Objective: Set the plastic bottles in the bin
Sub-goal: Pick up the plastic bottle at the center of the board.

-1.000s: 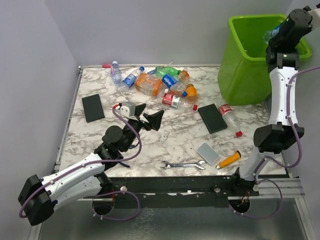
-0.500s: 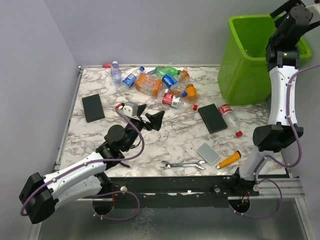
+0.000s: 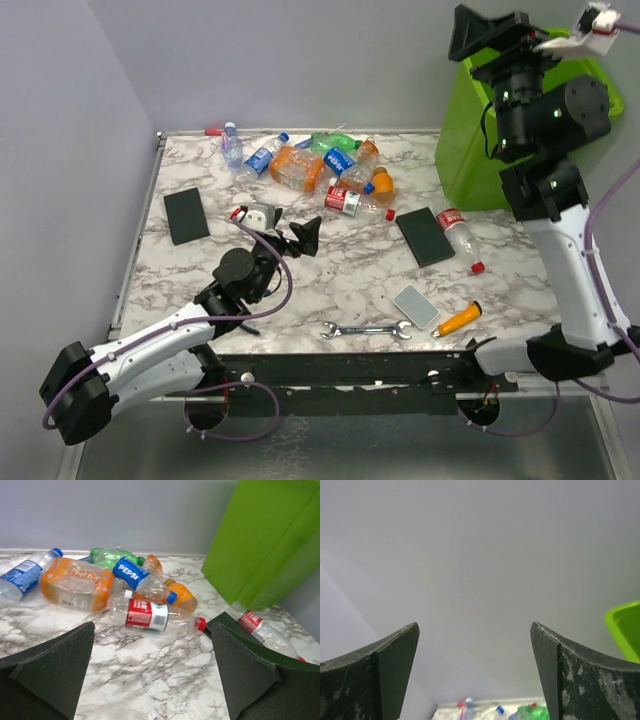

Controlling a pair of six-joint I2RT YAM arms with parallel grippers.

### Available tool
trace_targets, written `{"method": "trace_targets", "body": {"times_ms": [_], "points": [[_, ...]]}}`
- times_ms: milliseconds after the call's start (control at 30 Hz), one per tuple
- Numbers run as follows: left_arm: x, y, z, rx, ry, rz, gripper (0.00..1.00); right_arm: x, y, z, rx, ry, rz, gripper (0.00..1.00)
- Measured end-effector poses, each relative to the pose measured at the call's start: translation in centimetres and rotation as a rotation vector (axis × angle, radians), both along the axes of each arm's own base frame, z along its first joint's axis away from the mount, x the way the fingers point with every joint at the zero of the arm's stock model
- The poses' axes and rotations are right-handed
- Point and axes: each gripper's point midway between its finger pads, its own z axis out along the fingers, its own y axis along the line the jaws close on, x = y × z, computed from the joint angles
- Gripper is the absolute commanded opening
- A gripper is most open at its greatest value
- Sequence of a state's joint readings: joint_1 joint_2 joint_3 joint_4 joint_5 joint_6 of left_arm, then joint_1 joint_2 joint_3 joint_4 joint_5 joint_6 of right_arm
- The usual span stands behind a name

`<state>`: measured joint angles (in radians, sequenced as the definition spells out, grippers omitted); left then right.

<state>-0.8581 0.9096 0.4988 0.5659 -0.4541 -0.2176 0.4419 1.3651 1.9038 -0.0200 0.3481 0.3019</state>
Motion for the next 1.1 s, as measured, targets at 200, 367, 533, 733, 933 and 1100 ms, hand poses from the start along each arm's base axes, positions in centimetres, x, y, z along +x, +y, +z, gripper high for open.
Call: {"method": "trace_targets", "body": {"times_ms": [200,367,533,733,933,1100], "points": [[1.2,2.0,-1.8,0.056,0.043,0.142,0.99,-4.7,4.7,-6.6,-0.061,0.104,0.227,1.0],[2.1,4.8,-3.0,0.117,0.089,0.295,0.99,-4.2,7.1,-17.5,-0.108,0.356,0.315,1.0],[4.3,6.2,-2.9,0.144,0.167,0.388,0.99,-4.8,7.6,-31.7,-0.181,0.696,0.325,1.0],[7.3,2.5,-4.7,0.111,0.314,0.282,0.99,-7.6,5.9,-40.7,-0.197,0.91,0.303,1.0],[8.7,1.4,-9.4,0.043,0.497,0.21,0.99,-9.0,4.4,-44.8,-0.193,0.965,0.259,1.0],[11.4,1.4,-12.8,-0.129,0.664,0.193,0.99,-9.1,4.3,-47.4,-0.205,1.031,0.243,1.0]]}}
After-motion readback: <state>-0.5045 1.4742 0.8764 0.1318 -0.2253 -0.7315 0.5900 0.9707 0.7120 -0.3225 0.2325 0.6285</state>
